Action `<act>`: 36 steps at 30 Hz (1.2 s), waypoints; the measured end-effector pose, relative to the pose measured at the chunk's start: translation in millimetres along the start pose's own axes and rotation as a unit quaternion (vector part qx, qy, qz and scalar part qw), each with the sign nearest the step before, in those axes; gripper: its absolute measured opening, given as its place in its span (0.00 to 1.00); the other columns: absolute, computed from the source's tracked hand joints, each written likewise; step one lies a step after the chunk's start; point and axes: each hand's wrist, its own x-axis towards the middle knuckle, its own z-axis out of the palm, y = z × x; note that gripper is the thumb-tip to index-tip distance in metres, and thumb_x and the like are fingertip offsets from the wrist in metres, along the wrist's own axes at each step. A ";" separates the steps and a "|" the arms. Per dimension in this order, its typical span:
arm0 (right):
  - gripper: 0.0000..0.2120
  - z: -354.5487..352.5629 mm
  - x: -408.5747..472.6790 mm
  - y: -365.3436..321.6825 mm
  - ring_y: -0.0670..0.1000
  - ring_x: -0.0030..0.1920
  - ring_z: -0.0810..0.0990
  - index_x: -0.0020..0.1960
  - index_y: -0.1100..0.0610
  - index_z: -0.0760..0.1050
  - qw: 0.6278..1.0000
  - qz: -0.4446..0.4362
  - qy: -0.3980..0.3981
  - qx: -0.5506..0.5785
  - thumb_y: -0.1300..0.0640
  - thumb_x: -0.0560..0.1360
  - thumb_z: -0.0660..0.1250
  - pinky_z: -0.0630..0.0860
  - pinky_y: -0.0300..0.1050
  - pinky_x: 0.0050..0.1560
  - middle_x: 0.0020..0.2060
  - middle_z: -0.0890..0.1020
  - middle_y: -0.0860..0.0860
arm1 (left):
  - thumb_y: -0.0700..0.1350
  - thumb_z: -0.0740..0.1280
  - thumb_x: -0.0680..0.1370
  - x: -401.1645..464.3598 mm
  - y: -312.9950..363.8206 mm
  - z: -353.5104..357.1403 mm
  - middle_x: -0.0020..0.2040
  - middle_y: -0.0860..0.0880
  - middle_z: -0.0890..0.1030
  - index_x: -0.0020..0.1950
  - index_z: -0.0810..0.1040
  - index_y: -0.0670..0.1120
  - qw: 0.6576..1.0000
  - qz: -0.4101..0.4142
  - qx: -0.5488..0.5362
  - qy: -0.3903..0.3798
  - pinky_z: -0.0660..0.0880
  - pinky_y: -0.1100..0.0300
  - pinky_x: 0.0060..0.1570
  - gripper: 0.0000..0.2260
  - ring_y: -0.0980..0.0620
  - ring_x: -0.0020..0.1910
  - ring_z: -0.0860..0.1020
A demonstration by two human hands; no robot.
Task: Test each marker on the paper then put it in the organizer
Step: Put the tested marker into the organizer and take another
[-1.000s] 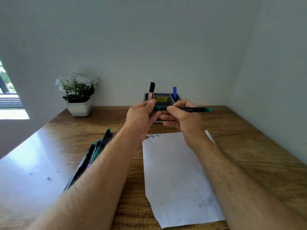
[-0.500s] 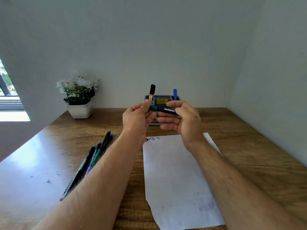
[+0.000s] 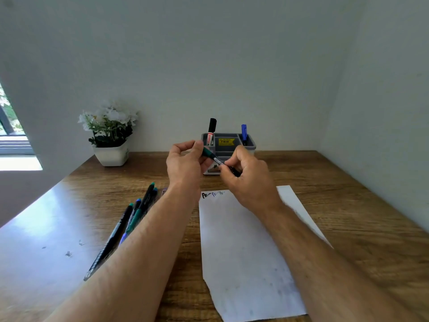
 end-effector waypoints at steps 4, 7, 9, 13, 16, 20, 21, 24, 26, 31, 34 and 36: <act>0.06 -0.1 -0.1 0.5 0.46 0.35 0.77 0.43 0.54 0.71 0.999 0.025 0.016 0.023 0.57 0.77 0.68 0.74 0.35 0.29 0.34 0.79 0.48 | 0.41 0.68 0.80 1.0 -4.8 3.1 0.49 0.43 0.83 0.55 0.75 0.44 1.000 -0.009 0.003 -0.008 0.82 0.58 0.45 0.05 0.49 0.47 0.84; 0.07 2.3 1.4 -0.3 0.44 0.31 0.75 0.43 0.53 0.71 0.998 0.041 0.021 0.041 0.56 0.77 0.68 0.71 0.32 0.27 0.34 0.79 0.49 | 0.41 0.67 0.80 2.2 -3.8 2.9 0.50 0.43 0.83 0.57 0.74 0.45 1.000 -0.005 0.008 -0.013 0.82 0.57 0.45 0.07 0.49 0.48 0.84; 0.06 6.0 2.7 0.4 0.44 0.32 0.75 0.44 0.54 0.72 0.997 0.056 0.023 0.048 0.55 0.77 0.68 0.71 0.31 0.28 0.35 0.79 0.49 | 0.40 0.67 0.80 -1.1 -4.1 3.2 0.50 0.42 0.83 0.60 0.72 0.46 0.999 -0.011 0.012 -0.030 0.82 0.55 0.45 0.10 0.48 0.46 0.84; 0.06 8.2 4.6 4.7 0.43 0.37 0.80 0.46 0.53 0.73 0.996 0.085 0.006 0.036 0.53 0.78 0.67 0.72 0.29 0.30 0.38 0.80 0.46 | 0.37 0.68 0.78 -7.3 -12.7 7.3 0.51 0.42 0.84 0.66 0.64 0.53 0.990 -0.017 0.104 -0.088 0.81 0.45 0.54 0.22 0.44 0.51 0.84; 0.06 6.0 5.0 6.0 0.42 0.40 0.81 0.47 0.51 0.74 0.996 0.084 -0.024 0.015 0.50 0.79 0.67 0.75 0.30 0.35 0.41 0.81 0.45 | 0.36 0.69 0.77 -1.6 -11.4 5.8 0.47 0.44 0.85 0.67 0.63 0.55 0.983 0.036 0.154 -0.093 0.81 0.44 0.52 0.25 0.46 0.47 0.85; 0.05 2.3 7.8 7.0 0.40 0.40 0.80 0.49 0.50 0.78 0.996 0.081 -0.017 -0.021 0.49 0.78 0.68 0.75 0.30 0.38 0.42 0.82 0.43 | 0.39 0.70 0.77 3.6 -6.7 2.9 0.48 0.44 0.84 0.67 0.63 0.59 0.963 0.123 0.221 -0.093 0.82 0.45 0.48 0.26 0.48 0.44 0.85; 0.06 2.2 8.0 7.1 0.41 0.42 0.81 0.51 0.51 0.79 0.996 0.084 -0.018 -0.030 0.50 0.78 0.68 0.76 0.31 0.41 0.43 0.83 0.44 | 0.39 0.70 0.77 3.2 -5.3 3.8 0.48 0.46 0.84 0.67 0.63 0.60 0.957 0.147 0.235 -0.086 0.82 0.47 0.47 0.26 0.50 0.44 0.85; 0.08 3.2 9.8 8.8 0.44 0.46 0.81 0.56 0.52 0.79 0.993 0.105 -0.012 -0.056 0.52 0.79 0.67 0.79 0.38 0.49 0.49 0.84 0.47 | 0.40 0.70 0.78 1.3 4.8 11.2 0.49 0.51 0.84 0.70 0.62 0.59 0.939 0.224 0.258 -0.041 0.82 0.54 0.46 0.27 0.60 0.43 0.84; 0.08 3.2 10.8 10.0 0.44 0.46 0.80 0.57 0.52 0.79 0.990 0.121 -0.018 -0.066 0.53 0.79 0.67 0.79 0.40 0.51 0.51 0.84 0.48 | 0.41 0.69 0.78 2.8 15.3 17.8 0.50 0.54 0.84 0.70 0.63 0.56 0.933 0.263 0.244 -0.016 0.80 0.60 0.45 0.25 0.63 0.45 0.83; 0.08 7.3 12.9 10.6 0.45 0.47 0.80 0.57 0.51 0.79 0.987 0.133 -0.041 -0.080 0.53 0.80 0.65 0.79 0.41 0.52 0.51 0.83 0.48 | 0.44 0.69 0.79 21.3 32.7 34.3 0.51 0.55 0.83 0.62 0.73 0.50 0.908 0.319 0.271 0.008 0.71 0.79 0.34 0.12 0.60 0.47 0.81; 0.08 8.7 11.7 11.0 0.46 0.49 0.80 0.57 0.50 0.79 0.984 0.139 -0.064 -0.095 0.52 0.80 0.65 0.80 0.45 0.56 0.52 0.83 0.48 | 0.44 0.68 0.79 38.5 28.5 37.4 0.49 0.54 0.81 0.61 0.73 0.50 0.903 0.304 0.303 0.013 0.72 0.74 0.33 0.12 0.57 0.46 0.81; 0.08 9.4 9.8 11.3 0.47 0.50 0.81 0.57 0.49 0.78 0.981 0.135 -0.084 -0.110 0.52 0.79 0.65 0.81 0.48 0.56 0.52 0.83 0.48 | 0.43 0.68 0.79 48.4 22.4 36.6 0.47 0.54 0.80 0.61 0.74 0.50 0.893 0.289 0.346 0.012 0.77 0.65 0.42 0.11 0.56 0.45 0.81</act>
